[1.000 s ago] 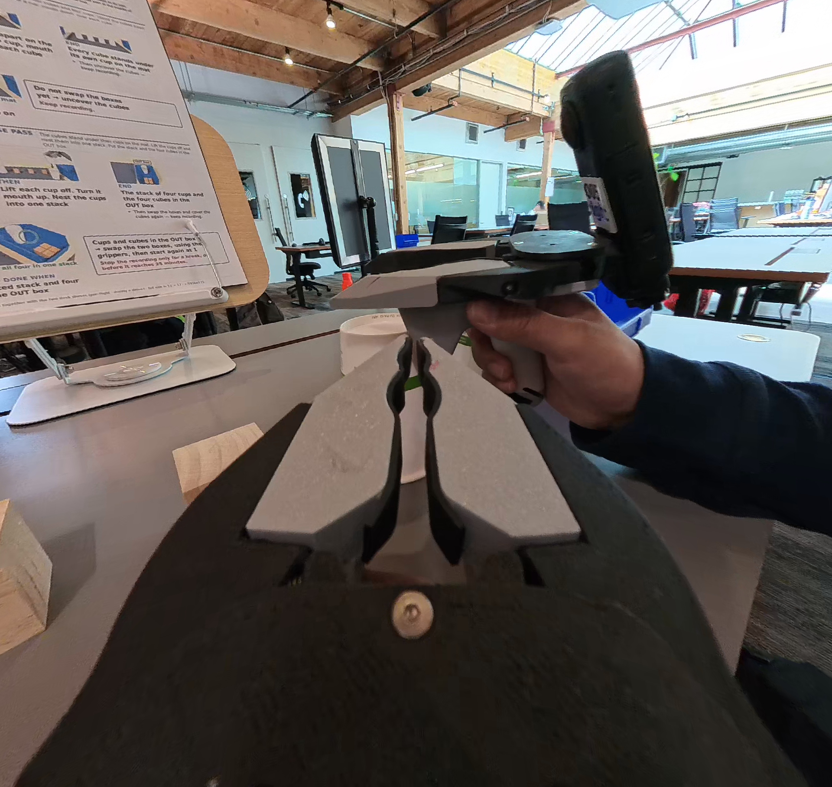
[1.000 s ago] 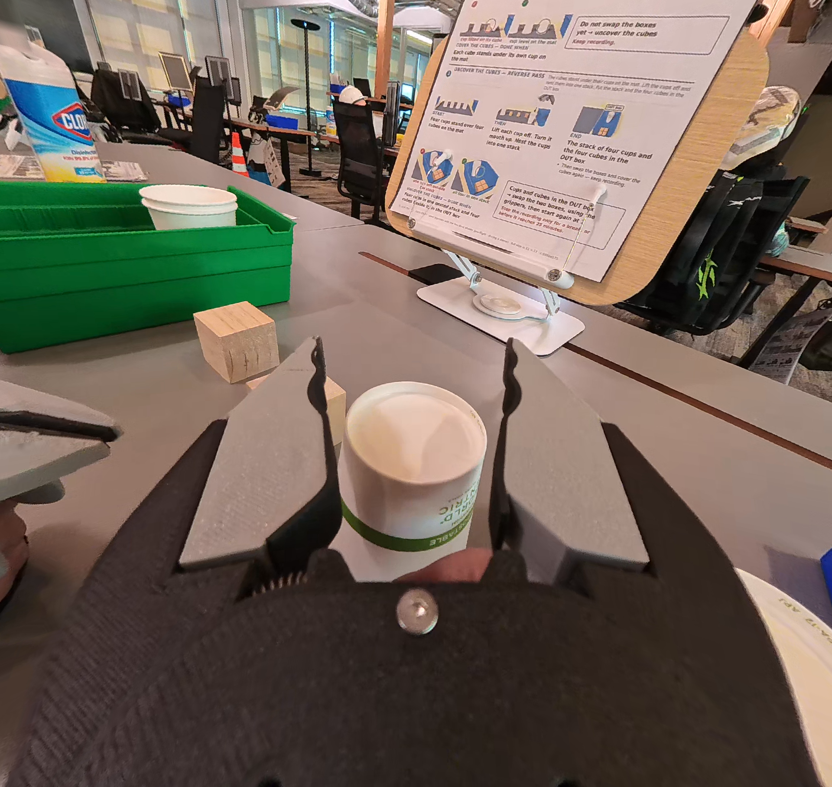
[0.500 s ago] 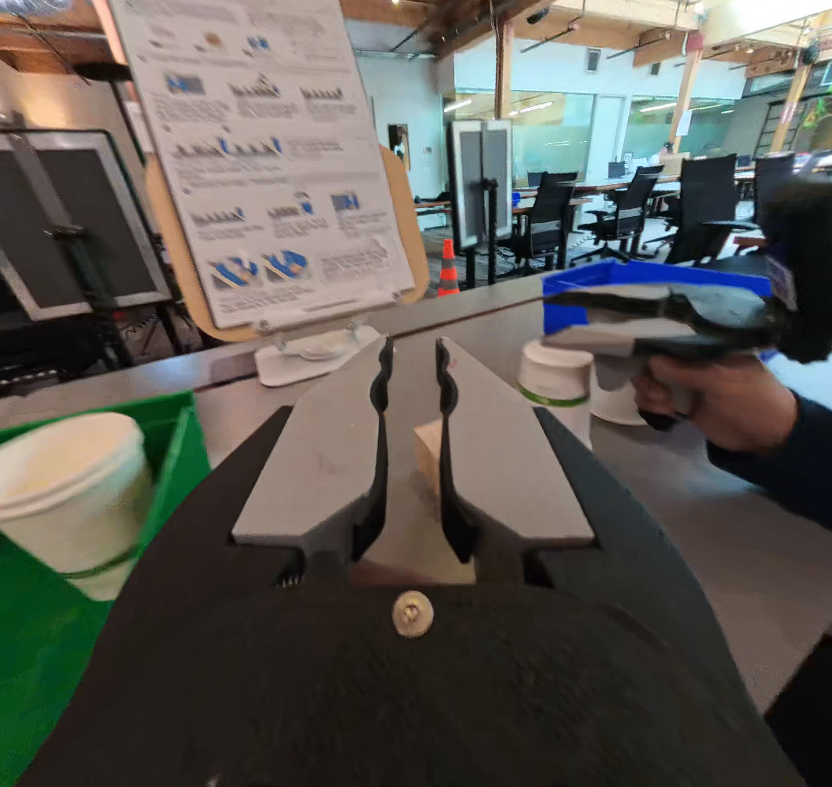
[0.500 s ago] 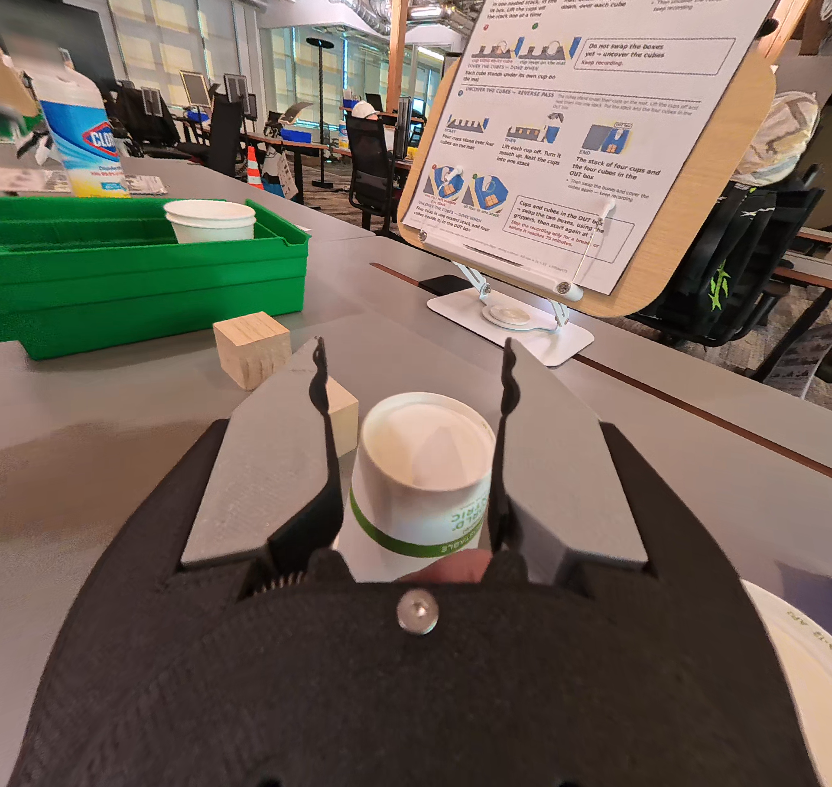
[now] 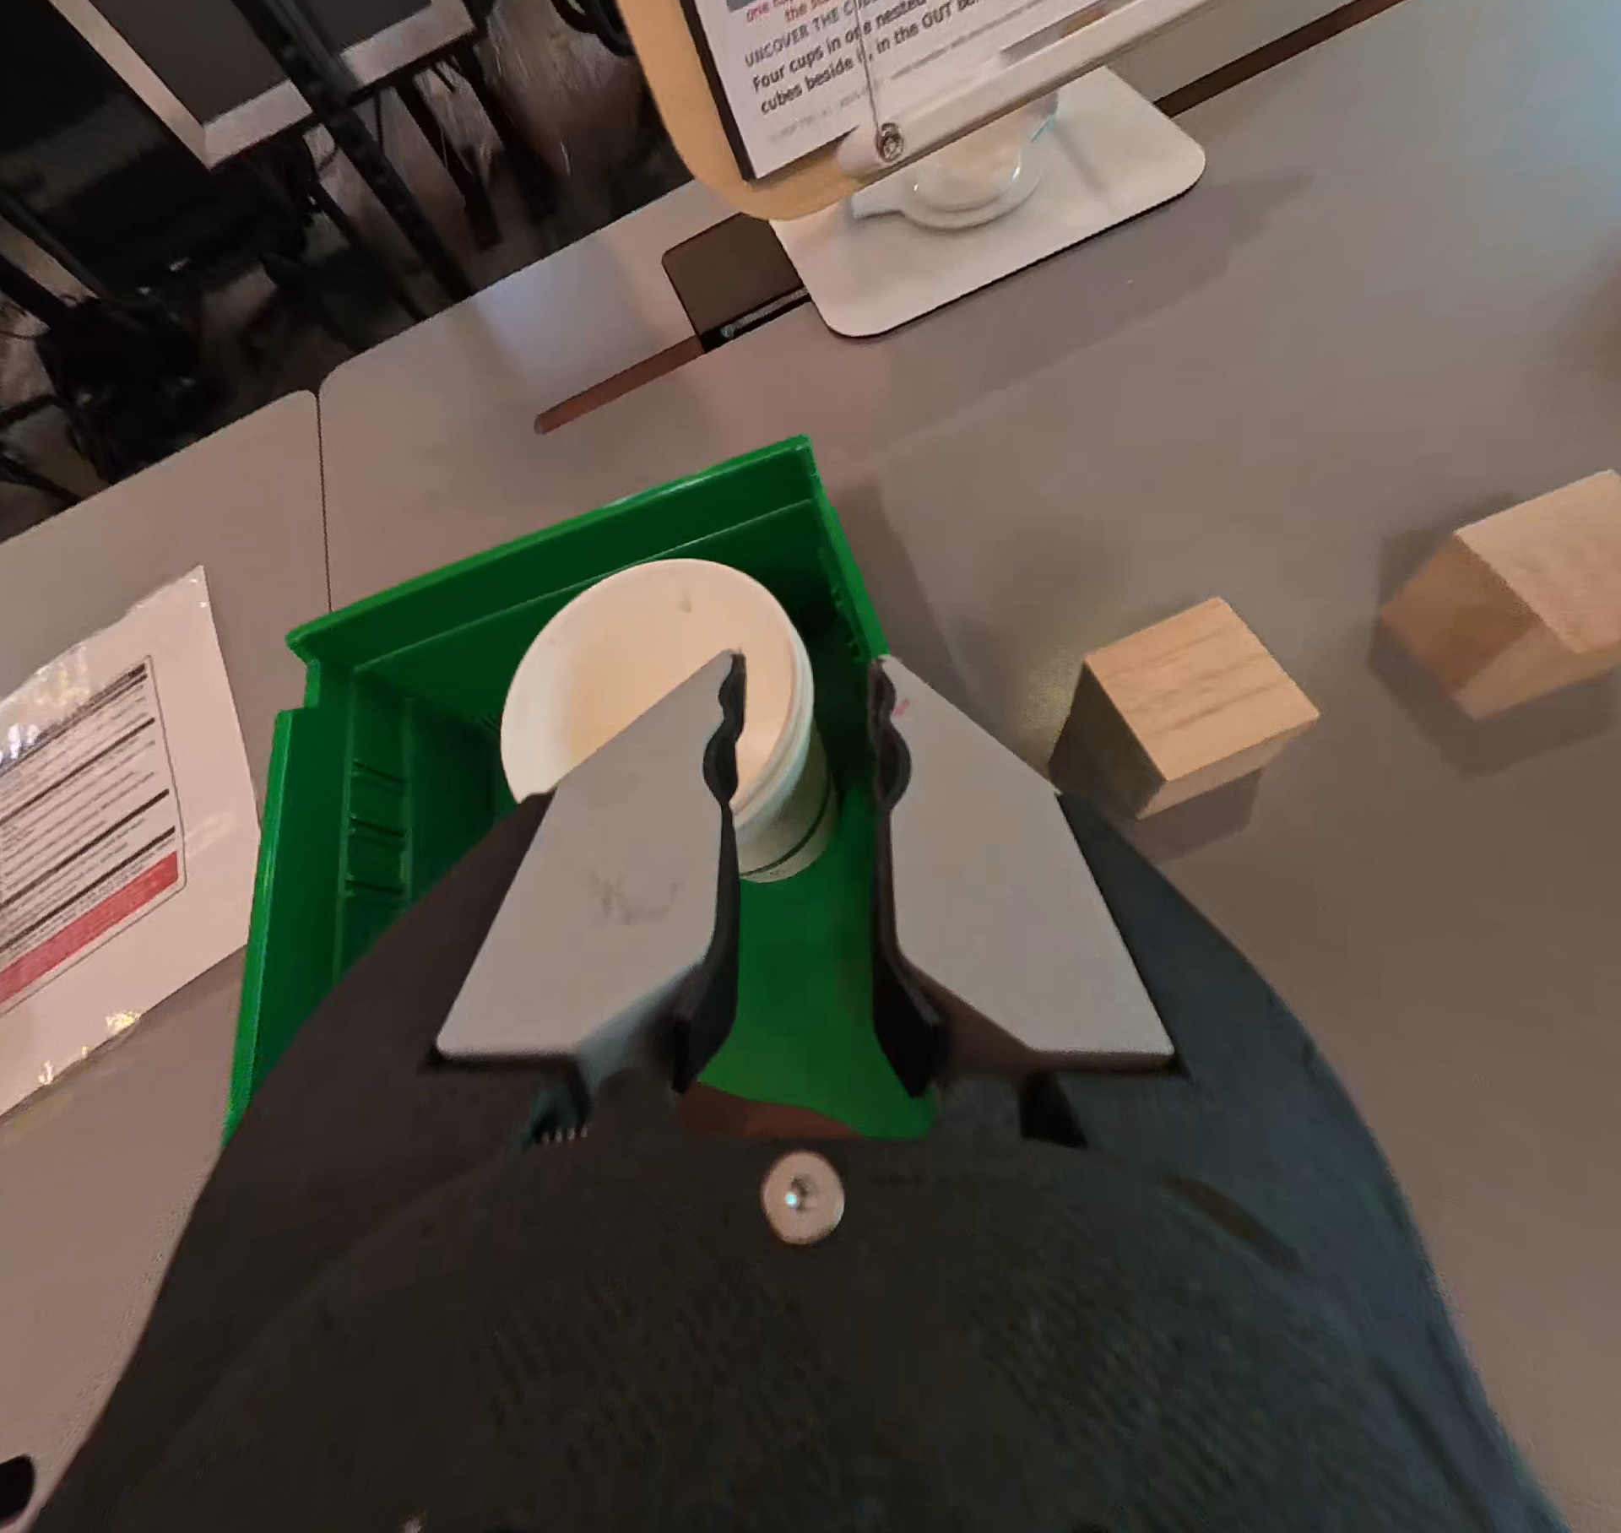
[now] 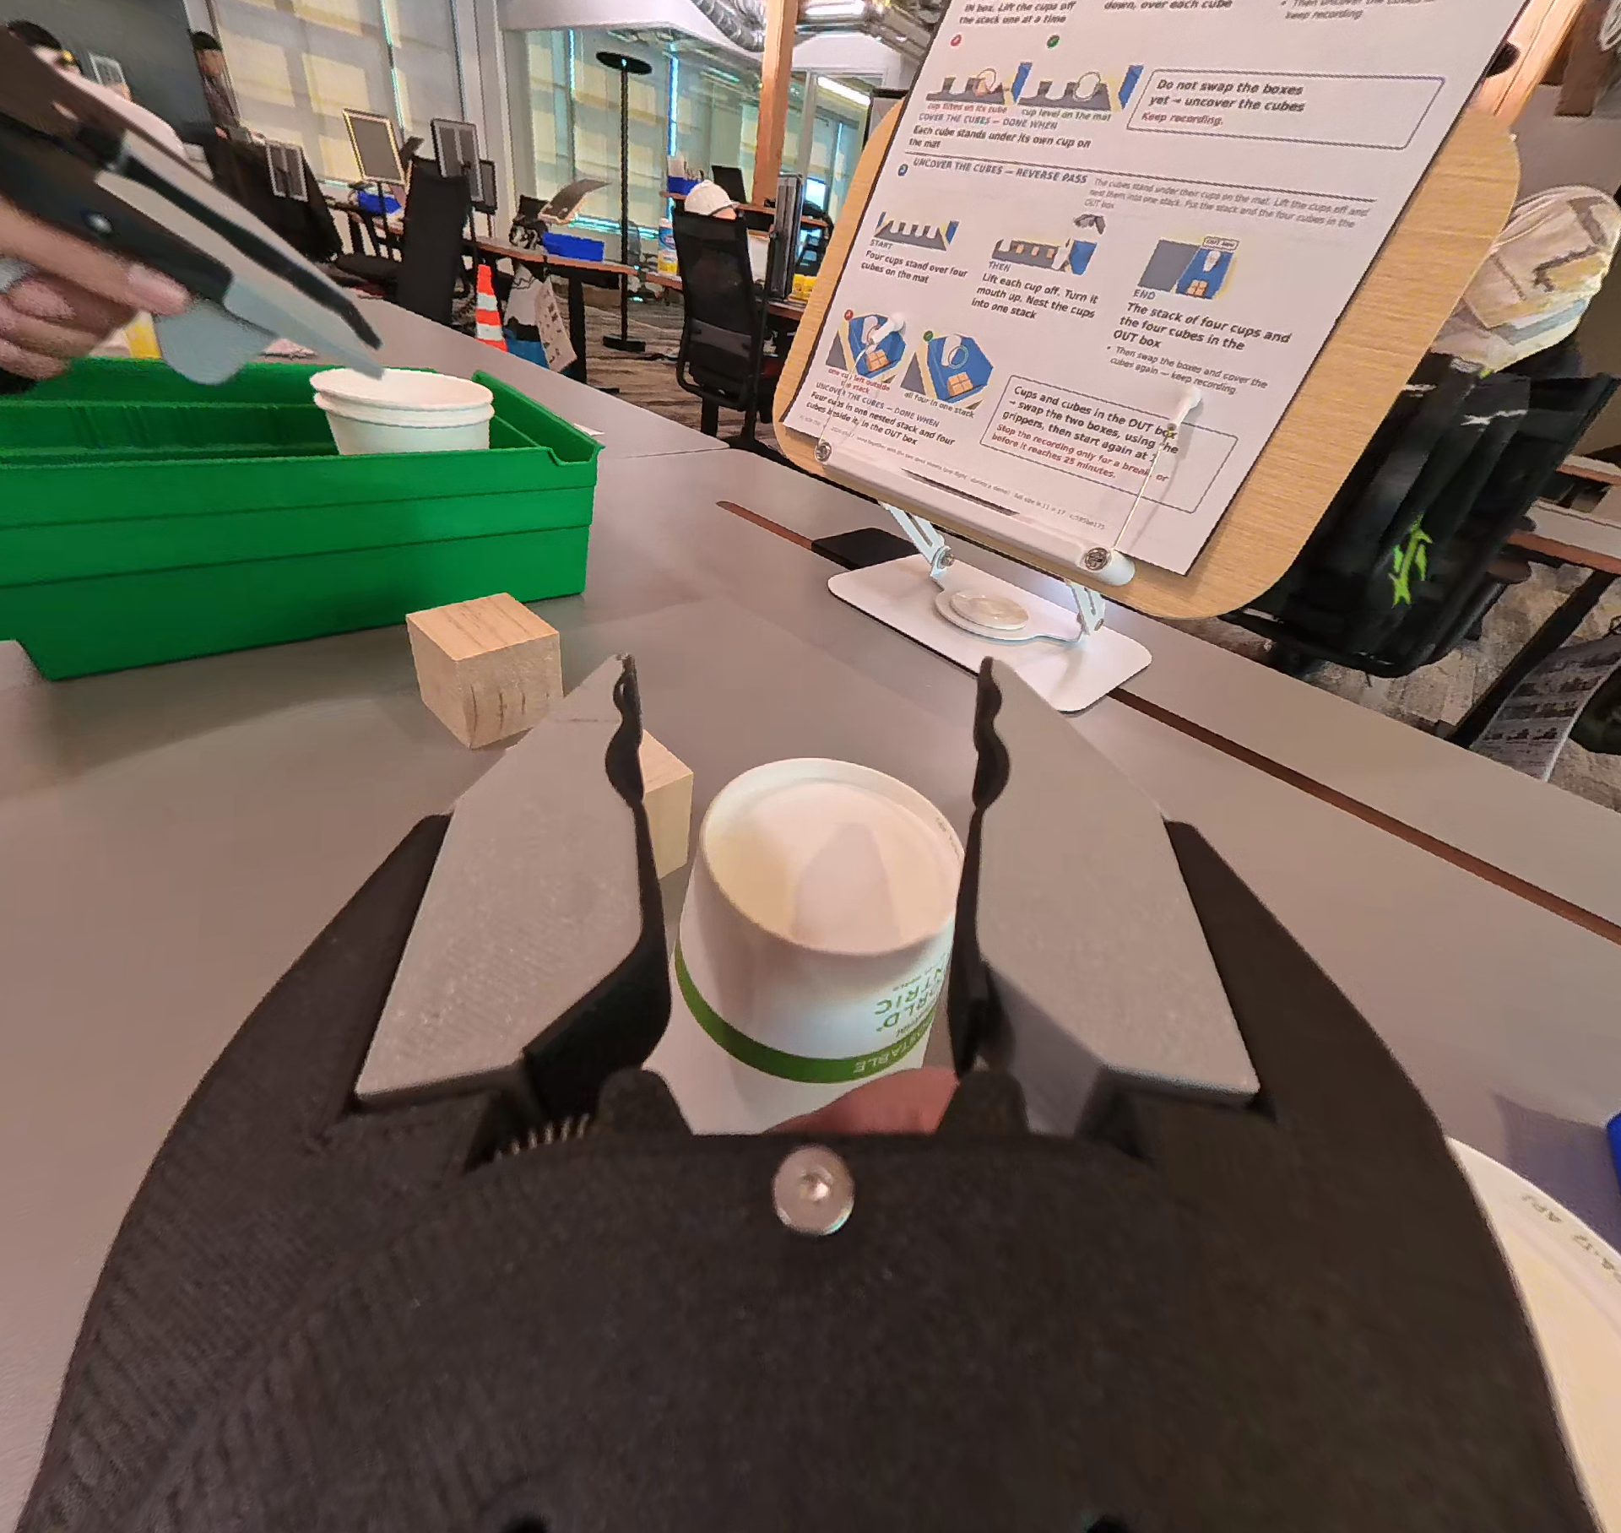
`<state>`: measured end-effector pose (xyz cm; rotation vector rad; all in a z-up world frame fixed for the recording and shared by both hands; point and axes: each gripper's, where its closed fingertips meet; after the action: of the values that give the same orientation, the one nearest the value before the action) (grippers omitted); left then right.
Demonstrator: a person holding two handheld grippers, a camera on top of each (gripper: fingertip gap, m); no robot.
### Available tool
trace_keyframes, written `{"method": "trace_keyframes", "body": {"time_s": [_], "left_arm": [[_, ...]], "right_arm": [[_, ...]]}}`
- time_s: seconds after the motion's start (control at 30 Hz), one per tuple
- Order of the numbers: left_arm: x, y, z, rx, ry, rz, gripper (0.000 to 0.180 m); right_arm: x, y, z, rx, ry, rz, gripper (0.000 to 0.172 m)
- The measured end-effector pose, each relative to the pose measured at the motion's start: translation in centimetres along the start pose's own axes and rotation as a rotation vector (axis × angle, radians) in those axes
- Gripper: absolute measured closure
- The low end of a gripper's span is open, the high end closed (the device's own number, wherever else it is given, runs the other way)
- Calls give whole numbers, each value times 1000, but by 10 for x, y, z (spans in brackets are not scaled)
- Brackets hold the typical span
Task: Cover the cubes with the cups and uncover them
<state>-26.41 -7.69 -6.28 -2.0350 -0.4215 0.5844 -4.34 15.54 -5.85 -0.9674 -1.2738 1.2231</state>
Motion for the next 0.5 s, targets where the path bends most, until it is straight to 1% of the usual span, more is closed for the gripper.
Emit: {"method": "trace_keyframes", "body": {"time_s": [0.07, 0.17, 0.2, 0.23, 0.27, 0.37, 0.5], "left_arm": [[-3, 11, 7, -42, -2, -2, 154], [-13, 25, 13, -90, -49, 35, 157], [-12, 26, 15, -82, -40, 29, 161], [-10, 25, 15, -65, -28, 13, 172], [-12, 23, 15, -52, -30, -2, 177], [-8, 24, 15, -43, 10, -21, 179], [-17, 19, 10, -30, -38, -15, 179]], "right_arm": [[0, 0, 0, -1, -3, 10, 98], [-1, 0, 0, 0, -5, 7, 98], [-1, 0, 0, 1, -5, 3, 98], [-2, -1, 0, 3, -6, -1, 98], [-2, -1, 0, 4, -7, -4, 98], [-4, -1, 0, 1, -14, -7, 98], [-6, -1, 0, 1, -20, -13, 98]]}}
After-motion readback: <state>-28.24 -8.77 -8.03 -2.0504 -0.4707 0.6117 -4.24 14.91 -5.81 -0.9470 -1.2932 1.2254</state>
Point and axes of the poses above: each gripper's, where its closed fingertips meet, z out along the fingers, y out of its underside, x = y × z across the jaws, and after that the axes turned 7 degrees about x, right-handed
